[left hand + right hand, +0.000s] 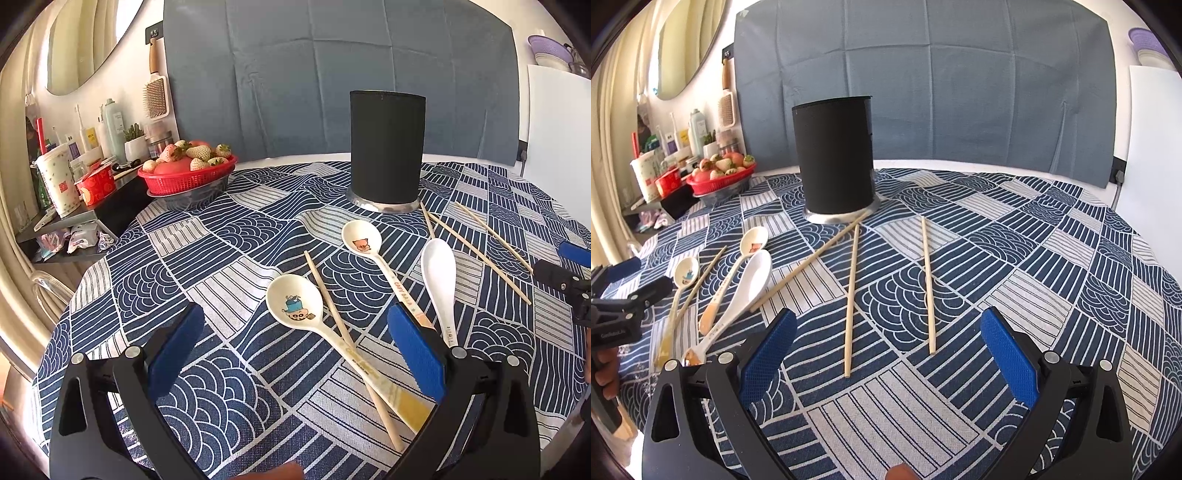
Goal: Organize utensils
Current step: 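Move the right tool down onto a single wooden chopstick and close it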
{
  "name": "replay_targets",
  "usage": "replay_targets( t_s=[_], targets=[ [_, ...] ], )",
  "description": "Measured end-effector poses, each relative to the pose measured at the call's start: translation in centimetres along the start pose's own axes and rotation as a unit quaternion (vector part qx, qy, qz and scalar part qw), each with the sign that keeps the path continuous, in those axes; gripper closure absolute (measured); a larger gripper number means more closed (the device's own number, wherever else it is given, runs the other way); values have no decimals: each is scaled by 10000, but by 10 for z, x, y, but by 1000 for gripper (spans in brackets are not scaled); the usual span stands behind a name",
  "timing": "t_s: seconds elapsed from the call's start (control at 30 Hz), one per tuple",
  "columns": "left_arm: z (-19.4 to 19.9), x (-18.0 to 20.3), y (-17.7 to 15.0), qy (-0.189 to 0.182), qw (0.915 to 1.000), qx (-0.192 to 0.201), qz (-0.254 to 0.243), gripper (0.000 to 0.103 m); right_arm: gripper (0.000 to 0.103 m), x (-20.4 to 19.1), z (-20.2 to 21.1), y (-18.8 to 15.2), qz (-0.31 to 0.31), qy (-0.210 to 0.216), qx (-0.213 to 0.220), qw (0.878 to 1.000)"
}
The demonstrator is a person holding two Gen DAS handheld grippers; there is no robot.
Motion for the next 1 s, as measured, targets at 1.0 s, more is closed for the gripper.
replay_targets(
  t_s=[1.0],
  targets=[
    [-38, -23, 63, 274, 9883, -1441, -419, 6, 8, 50, -27, 55, 56, -462, -1231, 9913]
  ],
)
Point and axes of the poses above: each gripper's, at about its wrist camera, not at the fingertips, and z roughly against the way its jaws point, x to its right, y to its top, the point moved 7 cm from there along -z, roughly the way its jaws point, and after that the axes turned 14 degrees about -x, right-handed, at the moved point
